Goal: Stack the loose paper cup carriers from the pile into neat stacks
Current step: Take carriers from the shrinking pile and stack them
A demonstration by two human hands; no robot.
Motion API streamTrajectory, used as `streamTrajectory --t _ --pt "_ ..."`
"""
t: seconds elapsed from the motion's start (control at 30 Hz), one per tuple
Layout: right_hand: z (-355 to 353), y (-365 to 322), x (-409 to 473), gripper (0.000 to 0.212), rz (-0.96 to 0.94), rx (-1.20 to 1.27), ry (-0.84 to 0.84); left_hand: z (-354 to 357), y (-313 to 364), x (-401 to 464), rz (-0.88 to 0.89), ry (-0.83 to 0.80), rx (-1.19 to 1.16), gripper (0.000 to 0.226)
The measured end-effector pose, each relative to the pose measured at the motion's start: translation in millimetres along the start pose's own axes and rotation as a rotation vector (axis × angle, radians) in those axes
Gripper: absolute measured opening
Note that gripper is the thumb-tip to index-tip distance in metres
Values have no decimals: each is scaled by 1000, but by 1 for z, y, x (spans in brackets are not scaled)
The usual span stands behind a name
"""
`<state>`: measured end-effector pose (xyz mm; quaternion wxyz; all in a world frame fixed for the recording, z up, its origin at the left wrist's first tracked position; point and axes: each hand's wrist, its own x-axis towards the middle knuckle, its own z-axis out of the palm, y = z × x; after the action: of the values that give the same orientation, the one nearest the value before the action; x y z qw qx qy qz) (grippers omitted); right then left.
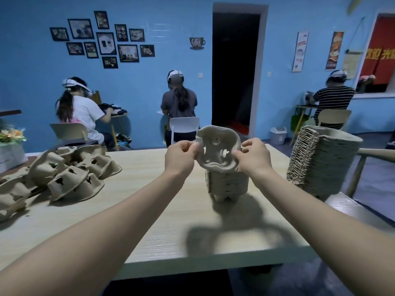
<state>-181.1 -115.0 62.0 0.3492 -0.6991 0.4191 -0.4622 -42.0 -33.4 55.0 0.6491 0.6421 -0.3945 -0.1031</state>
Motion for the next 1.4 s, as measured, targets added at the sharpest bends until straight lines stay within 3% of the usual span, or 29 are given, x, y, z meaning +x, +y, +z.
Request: streamTrajectory --t 0.2,0.67,0.8,0.97,1.13,1.23,1.4 --pt "-11 1 13 10 -52 -56 116 17 -2 6 -61 -28 -13 12" --pt "-5 23 12 23 57 -142 38 34 -22 10 -107 32 125 10" --pt "-3 28 9 18 24 -201 -25 34 -28 10 -117 33 190 18" --pt "-4 36 10 18 6 -220 -28 36 -30 9 -117 22 234 13" --pt "-1 42 11 21 -14 -253 -61 37 -32 10 -91 -31 365 22" --pt "-3 41 9 33 -41 -307 -82 35 -32 9 -17 -73 419 27" --pt "3 22 5 40 -172 -404 -97 14 -37 6 90 -111 477 30"
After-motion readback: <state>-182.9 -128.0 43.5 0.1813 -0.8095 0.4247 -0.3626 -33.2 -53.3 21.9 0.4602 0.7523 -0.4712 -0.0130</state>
